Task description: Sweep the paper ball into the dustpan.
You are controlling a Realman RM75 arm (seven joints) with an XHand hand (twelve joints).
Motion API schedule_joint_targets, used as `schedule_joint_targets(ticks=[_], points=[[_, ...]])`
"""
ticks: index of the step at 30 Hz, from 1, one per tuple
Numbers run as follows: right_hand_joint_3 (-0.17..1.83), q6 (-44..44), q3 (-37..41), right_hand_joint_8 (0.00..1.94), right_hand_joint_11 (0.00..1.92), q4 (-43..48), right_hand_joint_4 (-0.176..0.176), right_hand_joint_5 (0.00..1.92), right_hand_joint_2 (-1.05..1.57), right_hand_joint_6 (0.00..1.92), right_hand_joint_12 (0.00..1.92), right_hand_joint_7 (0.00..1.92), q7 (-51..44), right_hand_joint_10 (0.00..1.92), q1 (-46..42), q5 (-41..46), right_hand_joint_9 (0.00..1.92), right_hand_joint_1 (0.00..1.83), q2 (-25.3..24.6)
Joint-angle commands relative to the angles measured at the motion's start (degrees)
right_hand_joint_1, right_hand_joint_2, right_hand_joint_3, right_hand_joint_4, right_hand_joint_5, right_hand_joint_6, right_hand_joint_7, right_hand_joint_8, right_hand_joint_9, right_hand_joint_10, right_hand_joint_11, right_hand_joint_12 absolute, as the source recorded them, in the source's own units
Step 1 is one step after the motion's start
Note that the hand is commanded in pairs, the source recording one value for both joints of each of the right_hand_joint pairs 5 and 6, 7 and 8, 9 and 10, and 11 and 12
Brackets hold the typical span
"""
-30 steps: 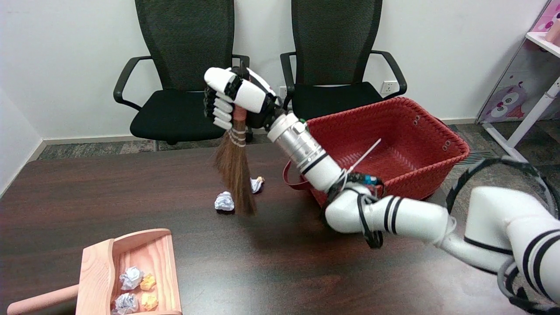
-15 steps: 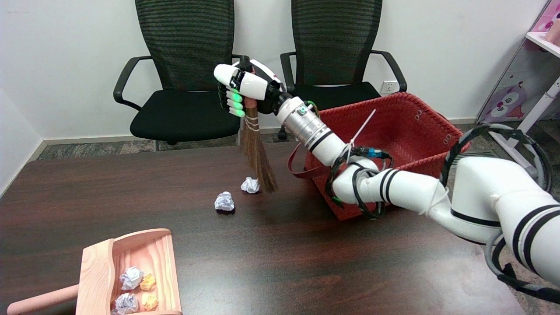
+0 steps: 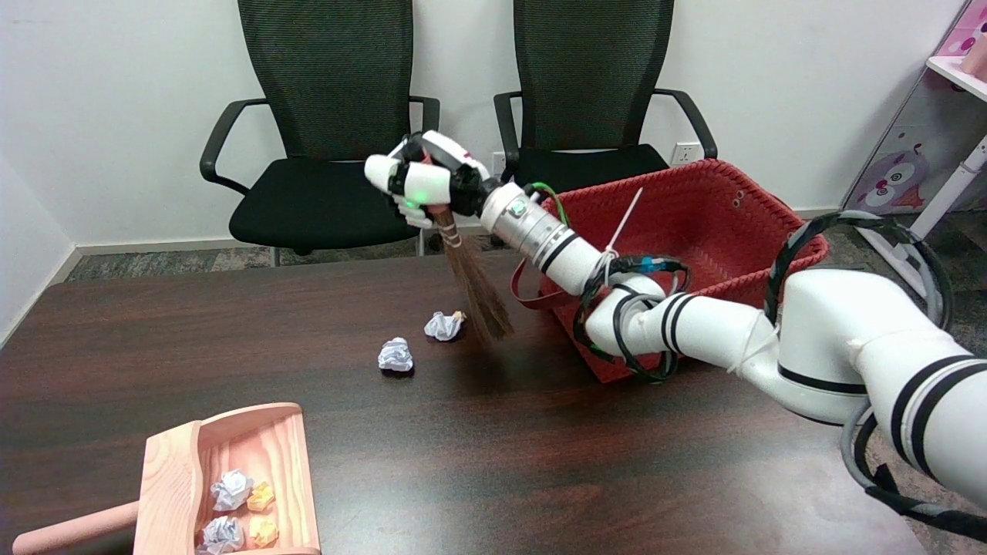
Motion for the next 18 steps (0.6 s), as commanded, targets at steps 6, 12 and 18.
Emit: schedule_joint_targets(ticks=[6, 12, 18], points=[[1.29, -7.78, -1.03, 1.92, 1.92, -1.86, -0.001, 1.92, 1.42, 1.92, 1.92, 1.92, -5.45, 1.92, -3.95, -10.99, 1.92, 0.91, -4.55], [1.41, -7.47, -1.03, 1.92, 1.92, -2.19, -0.001, 1.92, 1.38, 1.92, 1.92, 1.92, -4.77, 1.92, -3.39, -13.26, 1.92, 0.91, -5.37], [1.41, -7.17, -0.96, 1.92, 1.92, -6.77, -0.001, 1.92, 1.38, 1.92, 1.92, 1.92, -1.62, 1.92, -3.95, -13.24, 1.92, 0.91, -4.43]])
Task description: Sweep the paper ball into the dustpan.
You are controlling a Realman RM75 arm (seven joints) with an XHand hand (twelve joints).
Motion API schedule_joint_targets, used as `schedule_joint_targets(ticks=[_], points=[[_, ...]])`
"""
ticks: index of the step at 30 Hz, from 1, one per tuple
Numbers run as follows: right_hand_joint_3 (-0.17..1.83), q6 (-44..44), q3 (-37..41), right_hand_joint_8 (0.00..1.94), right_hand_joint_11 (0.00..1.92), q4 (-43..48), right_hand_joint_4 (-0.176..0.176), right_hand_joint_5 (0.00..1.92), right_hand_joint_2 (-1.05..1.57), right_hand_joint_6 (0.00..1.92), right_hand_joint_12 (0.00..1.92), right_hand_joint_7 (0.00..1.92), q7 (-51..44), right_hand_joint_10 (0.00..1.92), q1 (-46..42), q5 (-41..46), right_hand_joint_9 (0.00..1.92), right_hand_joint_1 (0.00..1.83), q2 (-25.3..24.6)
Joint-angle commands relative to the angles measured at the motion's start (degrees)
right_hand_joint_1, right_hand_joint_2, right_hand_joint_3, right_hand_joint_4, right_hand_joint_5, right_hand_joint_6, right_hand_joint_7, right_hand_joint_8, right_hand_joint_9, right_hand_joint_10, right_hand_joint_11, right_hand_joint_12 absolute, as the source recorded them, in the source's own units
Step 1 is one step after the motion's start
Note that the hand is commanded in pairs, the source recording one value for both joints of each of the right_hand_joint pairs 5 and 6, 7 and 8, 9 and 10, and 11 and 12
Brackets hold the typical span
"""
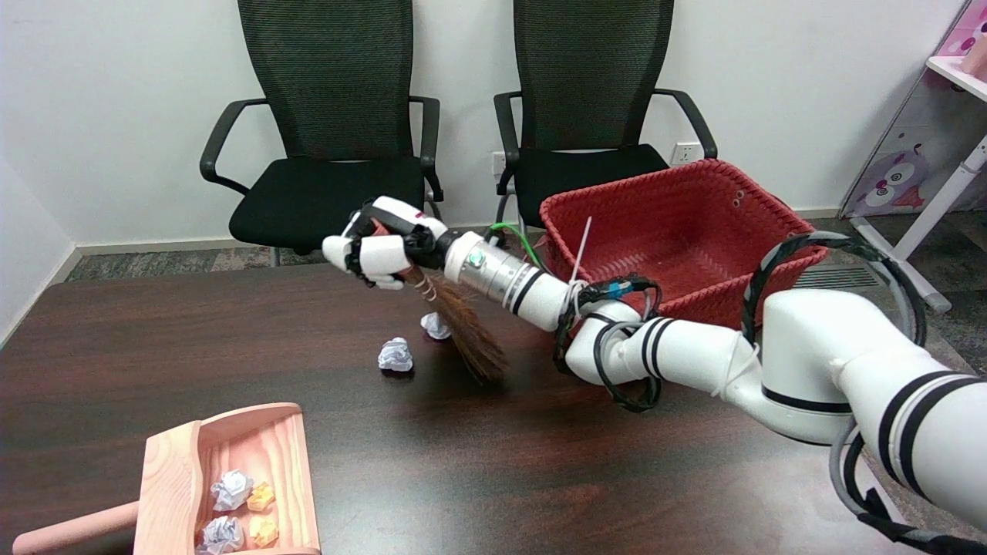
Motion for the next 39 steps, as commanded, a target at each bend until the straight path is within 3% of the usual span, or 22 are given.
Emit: schedule_joint_targets(ticks=[1, 20, 29, 35, 39], points=[[1.41, -1.45, -0.04, 1.92, 1.92, -6.77, -0.001, 1.92, 1.39, 1.92, 1.92, 1.92, 3.00, 1.92, -1.52, -4.88, 1.92, 0.91, -0.53], [1.42, -5.58, 7.98, 1.92, 1.92, -28.78, -0.007, 1.92, 1.45, 1.92, 1.92, 1.92, 4.65, 1.92, -9.87, -1.06, 1.92, 0.88, 8.19], [1.36, -3.22, 9.34, 1.92, 1.92, -32.09, -0.006, 1.92, 1.48, 1.92, 1.92, 1.92, 18.80, 1.92, -13.71, 5.06, 1.92, 0.88, 9.21], [1.49, 2.11, 12.96, 1.92, 1.92, -32.77, -0.008, 1.92, 1.40, 1.92, 1.92, 1.92, 27.51, 1.92, -15.17, 5.17, 1.92, 0.88, 9.75], [1.59, 4.38, 14.02, 1.92, 1.92, -32.69, -0.009, 1.92, 1.34, 1.92, 1.92, 1.92, 28.04, 1.92, -15.46, 5.02, 1.92, 0.88, 10.25]])
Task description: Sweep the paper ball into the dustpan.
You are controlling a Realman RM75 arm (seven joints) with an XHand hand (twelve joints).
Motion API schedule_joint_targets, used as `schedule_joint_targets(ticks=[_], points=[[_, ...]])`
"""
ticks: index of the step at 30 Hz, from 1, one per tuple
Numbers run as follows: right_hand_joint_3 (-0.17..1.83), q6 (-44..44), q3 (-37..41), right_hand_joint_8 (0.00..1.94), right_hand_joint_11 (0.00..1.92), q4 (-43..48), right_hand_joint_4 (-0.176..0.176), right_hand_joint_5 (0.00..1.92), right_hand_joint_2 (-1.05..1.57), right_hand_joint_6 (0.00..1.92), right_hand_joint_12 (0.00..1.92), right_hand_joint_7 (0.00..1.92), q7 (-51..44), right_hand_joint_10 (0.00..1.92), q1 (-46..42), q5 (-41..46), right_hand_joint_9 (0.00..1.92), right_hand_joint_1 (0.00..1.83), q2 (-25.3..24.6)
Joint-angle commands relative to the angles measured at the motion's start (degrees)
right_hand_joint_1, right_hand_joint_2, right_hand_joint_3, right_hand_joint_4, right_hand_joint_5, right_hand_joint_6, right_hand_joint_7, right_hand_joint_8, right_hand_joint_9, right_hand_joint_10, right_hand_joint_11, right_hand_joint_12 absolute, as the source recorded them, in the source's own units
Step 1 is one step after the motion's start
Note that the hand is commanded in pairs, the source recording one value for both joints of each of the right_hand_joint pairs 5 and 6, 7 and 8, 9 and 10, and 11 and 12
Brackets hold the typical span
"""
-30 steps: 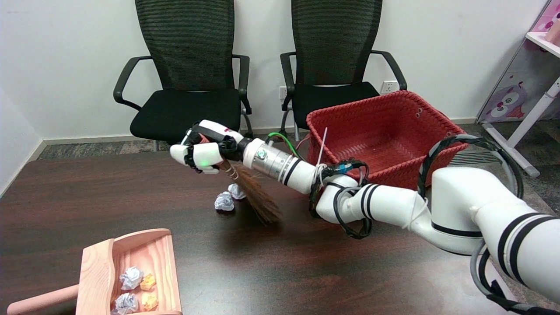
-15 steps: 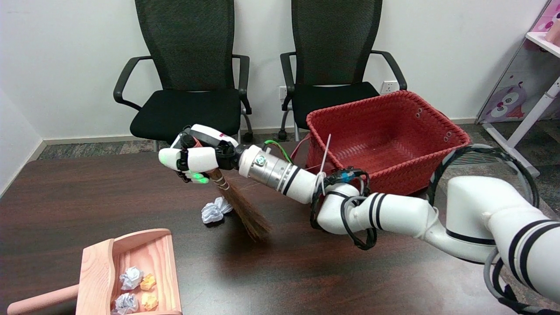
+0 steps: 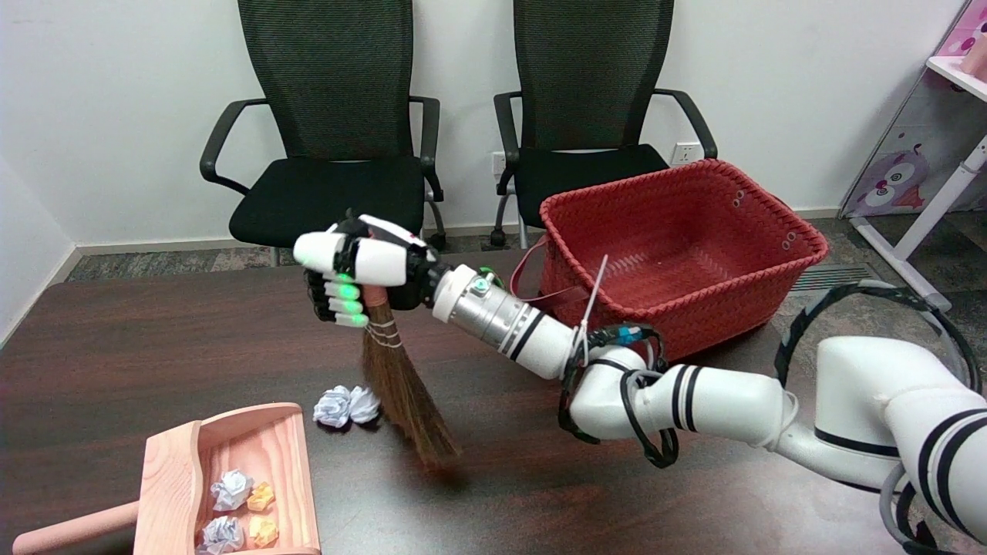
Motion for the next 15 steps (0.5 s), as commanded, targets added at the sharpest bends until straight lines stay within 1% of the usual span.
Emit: schedule_joint_targets(ticks=[1, 3, 8, 13, 15], points=[[1.61, 7.86, 6.52, 1.92, 1.92, -6.02, -0.008, 1.92, 1.33, 1.92, 1.92, 1.92, 15.35, 1.92, -5.29, 3.64, 1.92, 0.88, 3.23], [1.65, 8.04, 6.61, 1.92, 1.92, -6.18, -0.009, 1.92, 1.30, 1.92, 1.92, 1.92, 15.46, 1.92, -5.22, 3.71, 1.92, 0.88, 3.47], [1.68, 9.87, 8.58, 1.92, 1.92, -6.20, -0.007, 1.92, 1.27, 1.92, 1.92, 1.92, 16.63, 1.92, -5.45, 4.77, 1.92, 0.88, 3.56], [1.71, 15.02, 9.80, 1.92, 1.92, -5.71, -0.007, 1.92, 1.23, 1.92, 1.92, 1.92, 17.58, 1.92, -5.47, 9.70, 1.92, 0.88, 3.56], [1.71, 16.01, 10.10, 1.92, 1.92, -5.20, -0.007, 1.92, 1.22, 1.92, 1.92, 1.92, 17.31, 1.92, -5.32, 10.31, 1.92, 0.88, 3.56]])
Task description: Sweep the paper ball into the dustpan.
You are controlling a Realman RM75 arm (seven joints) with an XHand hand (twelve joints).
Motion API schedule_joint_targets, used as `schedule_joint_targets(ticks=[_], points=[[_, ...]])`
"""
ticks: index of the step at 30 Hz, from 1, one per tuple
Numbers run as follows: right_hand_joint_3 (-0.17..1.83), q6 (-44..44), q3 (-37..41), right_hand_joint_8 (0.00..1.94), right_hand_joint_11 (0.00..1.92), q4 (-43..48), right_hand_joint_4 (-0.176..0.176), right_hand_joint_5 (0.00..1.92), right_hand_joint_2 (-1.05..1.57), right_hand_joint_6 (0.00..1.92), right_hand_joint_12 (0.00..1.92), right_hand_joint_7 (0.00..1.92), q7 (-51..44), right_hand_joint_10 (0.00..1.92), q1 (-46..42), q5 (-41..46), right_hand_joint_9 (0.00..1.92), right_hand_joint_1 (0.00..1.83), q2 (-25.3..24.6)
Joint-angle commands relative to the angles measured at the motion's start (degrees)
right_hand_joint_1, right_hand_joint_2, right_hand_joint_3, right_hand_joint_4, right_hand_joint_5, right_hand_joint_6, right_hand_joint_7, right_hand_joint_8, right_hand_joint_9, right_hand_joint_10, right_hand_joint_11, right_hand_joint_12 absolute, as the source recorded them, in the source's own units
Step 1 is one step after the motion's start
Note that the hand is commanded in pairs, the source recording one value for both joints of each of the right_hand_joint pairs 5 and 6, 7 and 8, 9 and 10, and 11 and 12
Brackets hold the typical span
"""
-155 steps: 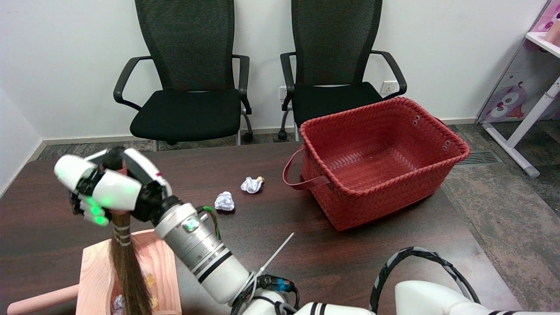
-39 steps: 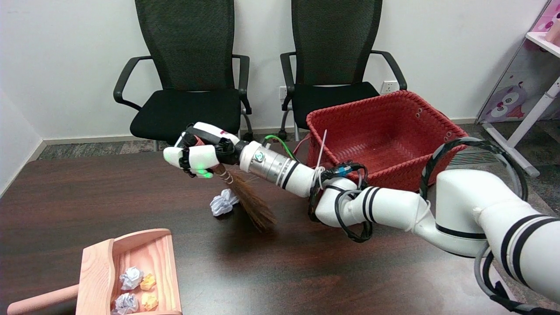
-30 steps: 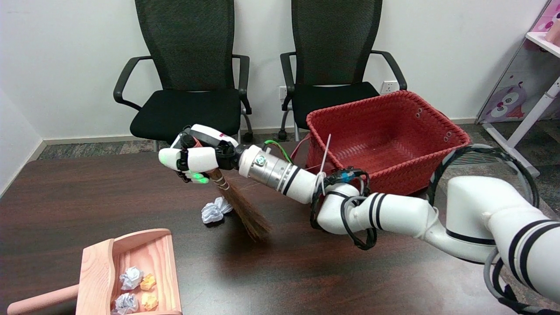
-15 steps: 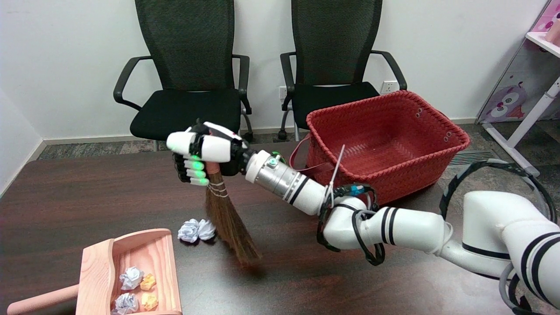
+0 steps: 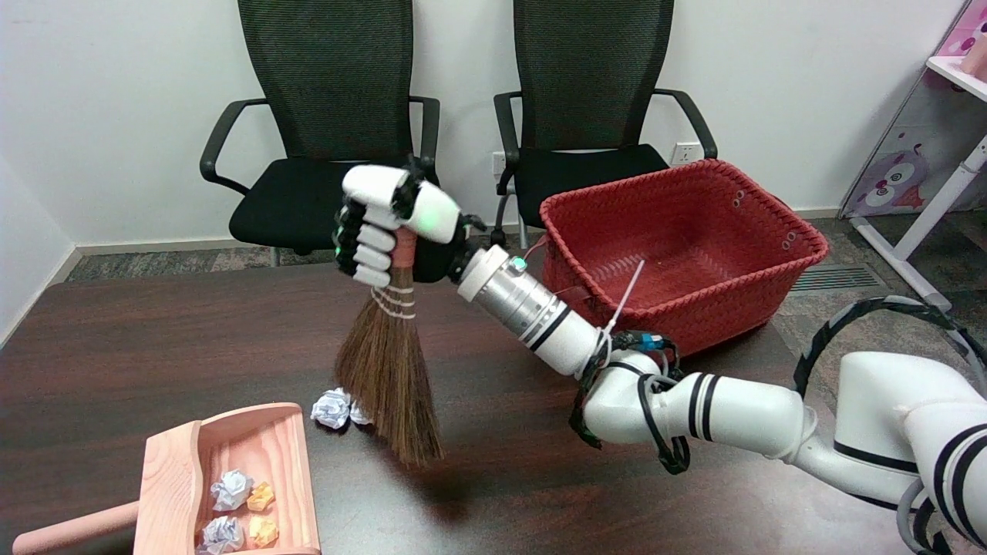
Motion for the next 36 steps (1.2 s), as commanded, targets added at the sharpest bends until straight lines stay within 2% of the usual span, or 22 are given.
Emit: schedule_joint_targets(ticks=[1, 10, 15, 24, 36], points=[[1.71, 9.83, 4.90, 1.92, 1.92, -0.50, -0.007, 1.92, 1.22, 1.92, 1.92, 1.92, 6.08, 1.92, -1.38, 7.04, 1.92, 0.88, 1.22], [1.67, 9.83, 4.41, 1.92, 1.92, 2.29, -0.007, 1.92, 1.22, 1.92, 1.92, 1.92, 3.97, 1.92, 1.70, 5.97, 1.92, 0.87, 0.60], [1.66, 5.93, 4.29, 1.92, 1.92, 2.86, -0.003, 1.92, 1.25, 1.92, 1.92, 1.92, -12.18, 1.92, 3.41, -0.98, 1.92, 0.86, 0.21], [1.63, -0.17, 3.16, 1.92, 1.92, 2.84, -0.001, 1.92, 1.35, 1.92, 1.92, 1.92, -27.73, 1.92, 6.56, -7.52, 1.92, 0.84, -1.75], [1.65, -1.89, -0.17, 1.92, 1.92, 4.88, 0.001, 1.92, 1.37, 1.92, 1.92, 1.92, -40.11, 1.92, 6.45, -7.52, 1.92, 0.85, -6.48]])
